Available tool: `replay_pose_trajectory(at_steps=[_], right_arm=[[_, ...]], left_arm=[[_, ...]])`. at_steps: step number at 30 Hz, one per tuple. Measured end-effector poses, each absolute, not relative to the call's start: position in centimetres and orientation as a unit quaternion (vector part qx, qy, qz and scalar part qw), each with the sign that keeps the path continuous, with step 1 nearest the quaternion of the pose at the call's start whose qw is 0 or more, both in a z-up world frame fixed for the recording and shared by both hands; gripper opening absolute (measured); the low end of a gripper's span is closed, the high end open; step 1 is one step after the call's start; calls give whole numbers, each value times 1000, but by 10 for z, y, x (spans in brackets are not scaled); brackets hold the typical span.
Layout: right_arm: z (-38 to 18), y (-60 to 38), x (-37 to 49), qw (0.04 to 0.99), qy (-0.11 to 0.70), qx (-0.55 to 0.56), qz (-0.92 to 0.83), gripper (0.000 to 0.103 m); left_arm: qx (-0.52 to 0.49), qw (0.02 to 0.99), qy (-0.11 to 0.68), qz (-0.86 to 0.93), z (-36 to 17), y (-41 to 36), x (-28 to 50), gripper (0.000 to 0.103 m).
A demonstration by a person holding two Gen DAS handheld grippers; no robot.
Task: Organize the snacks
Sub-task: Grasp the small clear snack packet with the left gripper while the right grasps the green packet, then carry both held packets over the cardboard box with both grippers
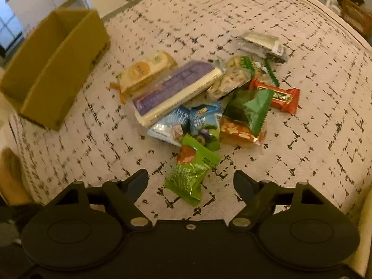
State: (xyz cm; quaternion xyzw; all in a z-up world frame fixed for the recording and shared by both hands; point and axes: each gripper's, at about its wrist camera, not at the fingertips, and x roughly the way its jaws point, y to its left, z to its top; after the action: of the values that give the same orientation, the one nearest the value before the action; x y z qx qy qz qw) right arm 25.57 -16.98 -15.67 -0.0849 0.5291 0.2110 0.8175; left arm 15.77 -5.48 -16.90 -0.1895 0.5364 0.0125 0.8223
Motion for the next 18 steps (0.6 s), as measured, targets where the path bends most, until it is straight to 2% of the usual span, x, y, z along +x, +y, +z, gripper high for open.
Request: replay_pose_trajectory(at_steps=[2, 3, 4, 5, 6, 18], right_arm=[[-163, -166, 256, 814, 533, -101, 208, 69], [-165, -165, 256, 813, 535, -105, 205, 60], [-168, -165, 256, 812, 536, -108, 203, 55], [-168, -165, 255, 814, 533, -112, 202, 41], [-166, -166, 254, 816, 528, -113, 204, 31], [-123, -163, 228, 844, 471, -66, 249, 30]], left_arm=[[-195, 824, 532, 17, -165, -50, 159, 28], [-195, 825, 530, 19, -163, -48, 159, 28], [-195, 826, 528, 20, -162, -47, 158, 22], [-196, 827, 527, 20, -161, -46, 158, 18], [-197, 827, 526, 21, -161, -44, 158, 18], [-220, 840, 495, 24, -146, -29, 142, 14]])
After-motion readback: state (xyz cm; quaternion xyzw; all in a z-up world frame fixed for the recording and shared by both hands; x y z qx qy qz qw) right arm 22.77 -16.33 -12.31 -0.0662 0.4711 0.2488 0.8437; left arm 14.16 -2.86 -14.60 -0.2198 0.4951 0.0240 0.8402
